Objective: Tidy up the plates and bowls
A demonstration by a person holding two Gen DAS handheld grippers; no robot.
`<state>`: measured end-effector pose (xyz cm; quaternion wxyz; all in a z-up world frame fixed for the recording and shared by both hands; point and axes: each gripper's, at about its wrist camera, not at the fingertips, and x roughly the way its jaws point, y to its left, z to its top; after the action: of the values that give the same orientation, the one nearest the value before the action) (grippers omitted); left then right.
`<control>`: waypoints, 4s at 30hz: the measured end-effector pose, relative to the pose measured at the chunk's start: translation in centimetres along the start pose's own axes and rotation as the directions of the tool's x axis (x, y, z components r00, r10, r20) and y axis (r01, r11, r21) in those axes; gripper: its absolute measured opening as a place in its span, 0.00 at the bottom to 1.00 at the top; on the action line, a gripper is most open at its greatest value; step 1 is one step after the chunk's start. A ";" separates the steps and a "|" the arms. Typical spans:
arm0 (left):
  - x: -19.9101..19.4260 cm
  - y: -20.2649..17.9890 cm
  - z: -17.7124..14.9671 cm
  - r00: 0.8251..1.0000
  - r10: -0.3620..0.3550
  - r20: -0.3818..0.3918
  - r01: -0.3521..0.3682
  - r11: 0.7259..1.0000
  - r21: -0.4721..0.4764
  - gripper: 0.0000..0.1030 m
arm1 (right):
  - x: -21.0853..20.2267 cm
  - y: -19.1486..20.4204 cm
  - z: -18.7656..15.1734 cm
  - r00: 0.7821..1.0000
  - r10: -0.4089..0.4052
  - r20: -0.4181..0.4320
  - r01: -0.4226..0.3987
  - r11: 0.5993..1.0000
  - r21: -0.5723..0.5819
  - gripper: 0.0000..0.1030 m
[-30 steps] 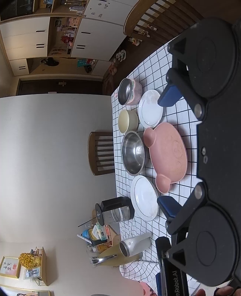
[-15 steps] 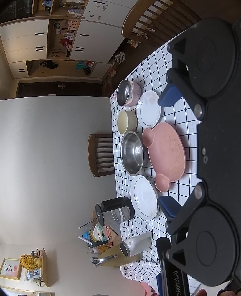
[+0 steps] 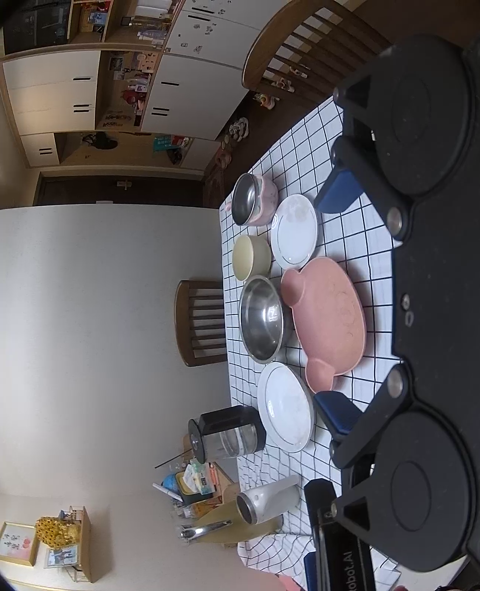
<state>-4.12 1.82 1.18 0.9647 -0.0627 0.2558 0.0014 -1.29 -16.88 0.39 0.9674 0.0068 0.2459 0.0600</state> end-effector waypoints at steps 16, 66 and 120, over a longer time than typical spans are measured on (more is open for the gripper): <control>1.6 -0.5 0.3 1.000 -0.031 -0.006 0.031 1.000 -0.002 1.00 | 0.4 -0.9 0.6 1.000 0.002 0.024 -0.002 1.000 0.010 0.99; 35.9 15.0 7.7 0.892 0.254 -0.375 -0.300 0.951 -0.070 0.91 | 36.2 6.9 6.0 0.775 0.334 -0.536 -0.353 0.933 0.071 0.71; 39.2 20.4 6.6 0.876 0.110 -0.470 -0.281 0.907 -0.313 0.26 | 41.7 6.5 3.9 0.729 0.438 -0.526 -0.311 0.896 0.316 0.11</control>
<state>32.49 21.73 -14.95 0.8462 -0.2163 0.4679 0.1349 36.20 -5.41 -15.75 0.8056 0.1380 0.5292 0.2280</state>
